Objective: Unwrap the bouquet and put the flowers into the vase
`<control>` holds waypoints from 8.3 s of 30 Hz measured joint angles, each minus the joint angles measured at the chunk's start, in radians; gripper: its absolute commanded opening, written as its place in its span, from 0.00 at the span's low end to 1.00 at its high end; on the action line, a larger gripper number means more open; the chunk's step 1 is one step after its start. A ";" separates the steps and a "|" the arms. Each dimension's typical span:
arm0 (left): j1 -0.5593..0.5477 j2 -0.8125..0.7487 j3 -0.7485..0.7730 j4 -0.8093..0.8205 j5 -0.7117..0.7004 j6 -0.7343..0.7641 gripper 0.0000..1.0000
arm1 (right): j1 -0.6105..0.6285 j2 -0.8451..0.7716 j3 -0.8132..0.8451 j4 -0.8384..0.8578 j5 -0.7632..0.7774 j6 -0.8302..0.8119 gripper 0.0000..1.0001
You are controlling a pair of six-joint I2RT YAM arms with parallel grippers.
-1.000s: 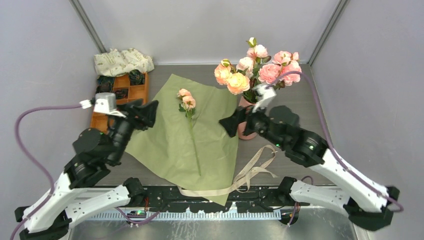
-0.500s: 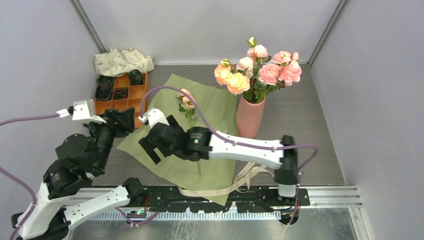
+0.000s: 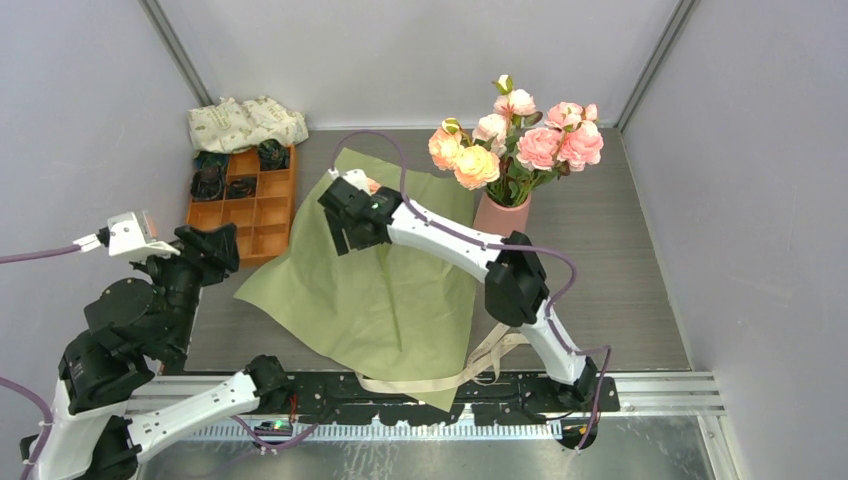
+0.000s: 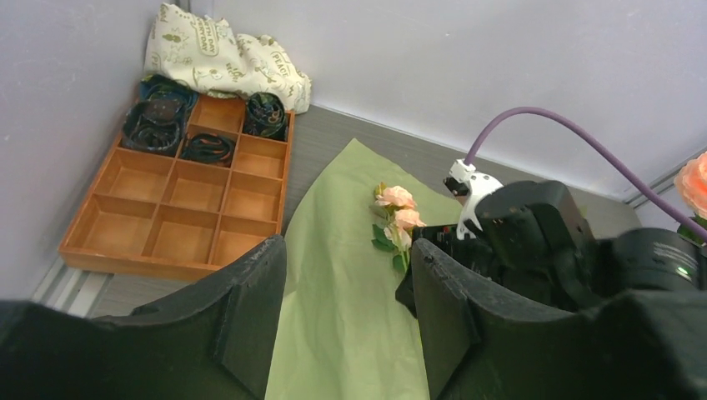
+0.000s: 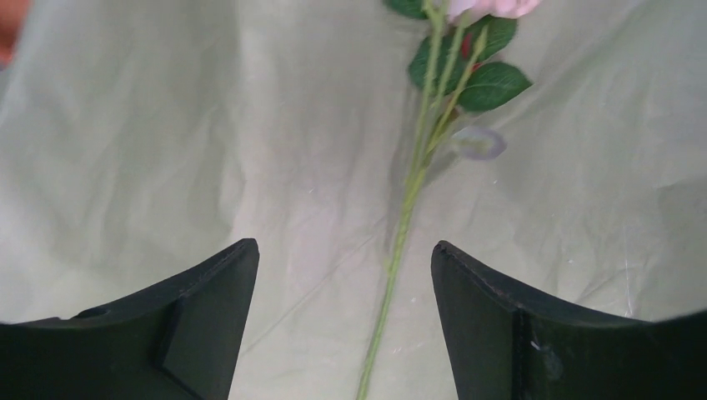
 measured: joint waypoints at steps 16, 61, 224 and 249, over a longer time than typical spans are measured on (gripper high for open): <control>0.000 0.019 -0.002 -0.022 0.031 -0.017 0.57 | -0.181 0.288 0.159 -0.040 -0.064 0.050 0.65; 0.000 0.015 -0.035 -0.011 0.039 -0.016 0.57 | 0.068 -0.128 0.056 -0.008 0.103 -0.021 0.01; 0.000 0.261 -0.182 0.229 0.252 -0.013 0.58 | -0.154 -1.256 -1.351 1.234 0.610 -0.708 0.55; 0.000 0.297 -0.194 0.241 0.260 -0.016 0.61 | -0.154 -1.575 -1.187 0.627 0.560 -0.264 0.99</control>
